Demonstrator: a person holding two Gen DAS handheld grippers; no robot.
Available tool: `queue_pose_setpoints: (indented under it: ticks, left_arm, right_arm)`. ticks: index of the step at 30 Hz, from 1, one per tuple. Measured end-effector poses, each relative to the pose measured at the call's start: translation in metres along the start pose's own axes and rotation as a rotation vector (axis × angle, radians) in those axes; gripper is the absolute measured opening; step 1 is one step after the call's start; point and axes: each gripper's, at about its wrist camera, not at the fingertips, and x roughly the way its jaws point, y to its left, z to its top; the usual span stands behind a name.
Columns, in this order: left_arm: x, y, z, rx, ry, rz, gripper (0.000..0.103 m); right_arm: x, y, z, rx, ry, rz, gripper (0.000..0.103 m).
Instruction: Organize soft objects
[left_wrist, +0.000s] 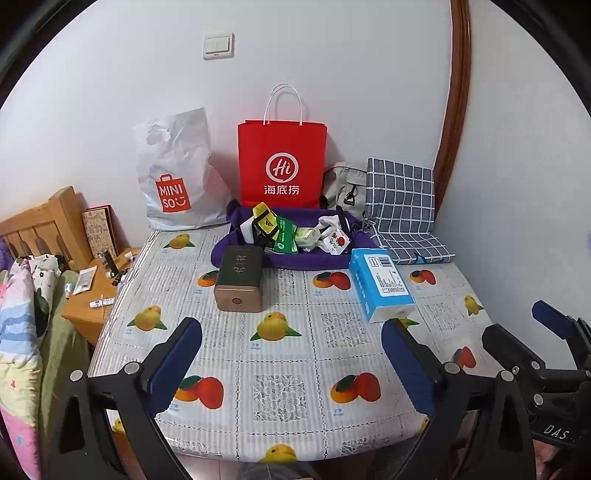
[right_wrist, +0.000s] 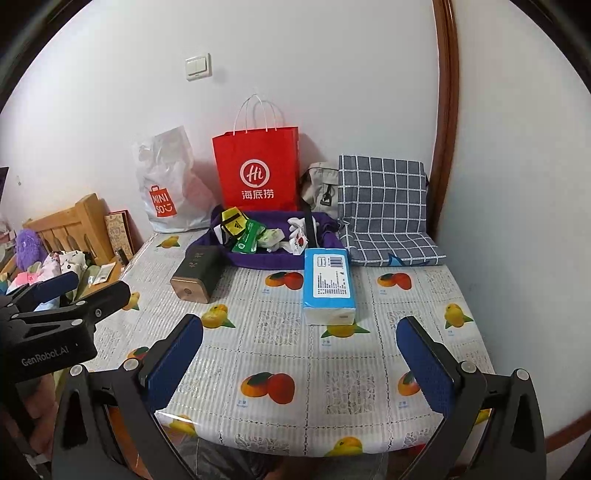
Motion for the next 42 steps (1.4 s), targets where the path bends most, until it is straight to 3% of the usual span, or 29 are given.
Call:
queue_pose_setpoints:
  ticks: [42]
  left_arm:
    - [0.0036, 0.0047, -0.0034, -0.007, 0.014, -0.003, 0.098]
  right_arm:
    - [0.0072, 0.0038, -0.003, 0.001, 0.015, 0.004, 0.103]
